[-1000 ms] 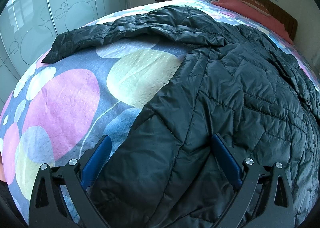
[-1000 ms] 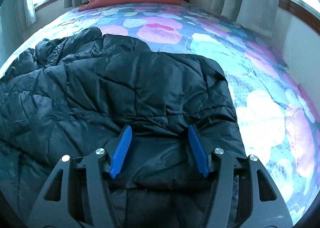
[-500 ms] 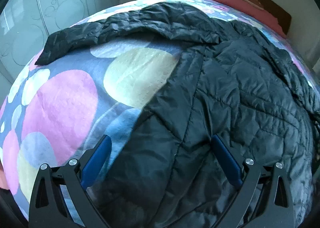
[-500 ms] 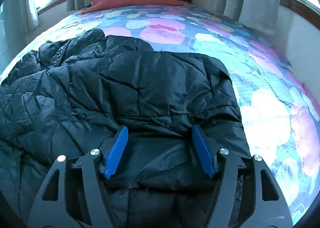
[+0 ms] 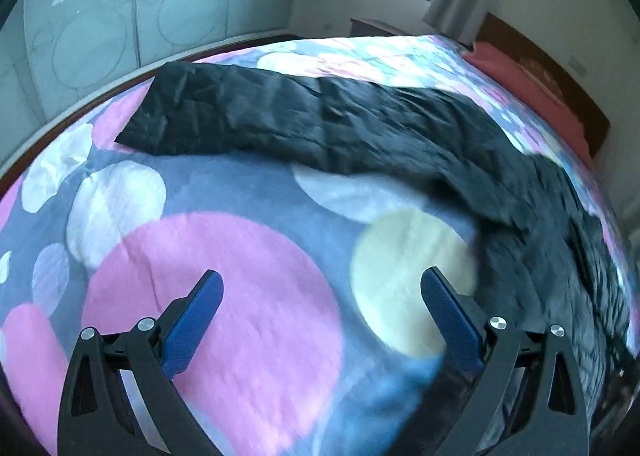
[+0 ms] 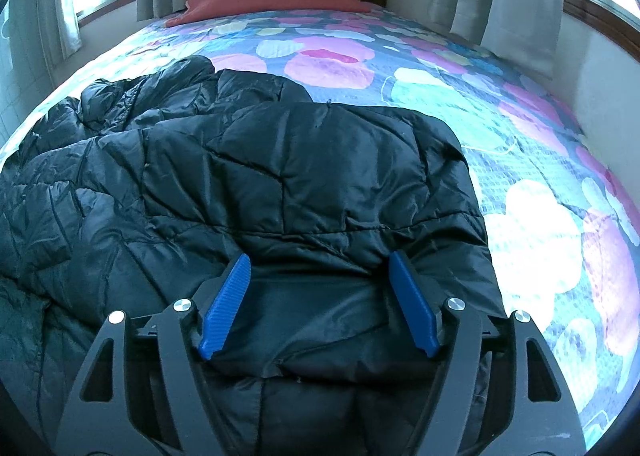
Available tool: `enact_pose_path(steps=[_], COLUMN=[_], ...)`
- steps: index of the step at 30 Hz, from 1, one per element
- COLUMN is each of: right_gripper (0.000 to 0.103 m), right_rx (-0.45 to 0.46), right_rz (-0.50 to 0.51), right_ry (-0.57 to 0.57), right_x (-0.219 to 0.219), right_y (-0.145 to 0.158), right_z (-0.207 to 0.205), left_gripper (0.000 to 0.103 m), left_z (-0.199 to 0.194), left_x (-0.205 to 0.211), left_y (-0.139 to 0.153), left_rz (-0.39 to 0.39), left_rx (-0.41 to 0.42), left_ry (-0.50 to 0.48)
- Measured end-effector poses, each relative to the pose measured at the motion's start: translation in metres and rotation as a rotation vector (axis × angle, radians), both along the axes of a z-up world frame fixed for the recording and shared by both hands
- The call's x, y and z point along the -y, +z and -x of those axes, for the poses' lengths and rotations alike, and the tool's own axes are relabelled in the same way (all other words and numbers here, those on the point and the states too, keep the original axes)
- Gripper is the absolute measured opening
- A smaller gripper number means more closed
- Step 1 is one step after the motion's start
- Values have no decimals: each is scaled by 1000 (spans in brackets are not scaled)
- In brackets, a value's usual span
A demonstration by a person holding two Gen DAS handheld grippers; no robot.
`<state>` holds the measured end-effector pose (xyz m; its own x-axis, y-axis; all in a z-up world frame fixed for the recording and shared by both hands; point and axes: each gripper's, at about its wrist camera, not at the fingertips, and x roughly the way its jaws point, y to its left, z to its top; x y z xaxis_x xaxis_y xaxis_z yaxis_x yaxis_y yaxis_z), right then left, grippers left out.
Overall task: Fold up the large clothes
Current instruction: 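Move the left tool toward the other jacket sleeve, then grasp the other sleeve with the left tool and fold it across the body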
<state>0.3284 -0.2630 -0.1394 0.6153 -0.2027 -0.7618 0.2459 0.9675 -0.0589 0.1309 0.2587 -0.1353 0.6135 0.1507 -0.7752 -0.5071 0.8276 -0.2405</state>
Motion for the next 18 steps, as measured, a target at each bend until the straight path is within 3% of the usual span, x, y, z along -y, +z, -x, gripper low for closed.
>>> enact_pose_path(steps=[3,7,11,15,18], right_gripper=[72,72,72,72,72], right_rx=[0,-1,-1,-2,-2], right_rz=[2,8,11,19,21], right_ry=[0,1,4,4,5], right_x=[0,0,0,0,1], right_y=[0,0,0,0,1], right_z=[0,0,0,0,0], left_gripper=[98,98,98,98,98], left_z=[-6,-17,-22,-22,-29], left_x=[-21,-48,-80,-119,-135], left_y=[-7,-6,-9,-14,-9], left_rz=[61,79,148,283,333], left_rx=[6,89,198,349,336], left_ry=[39,95,166,255,290])
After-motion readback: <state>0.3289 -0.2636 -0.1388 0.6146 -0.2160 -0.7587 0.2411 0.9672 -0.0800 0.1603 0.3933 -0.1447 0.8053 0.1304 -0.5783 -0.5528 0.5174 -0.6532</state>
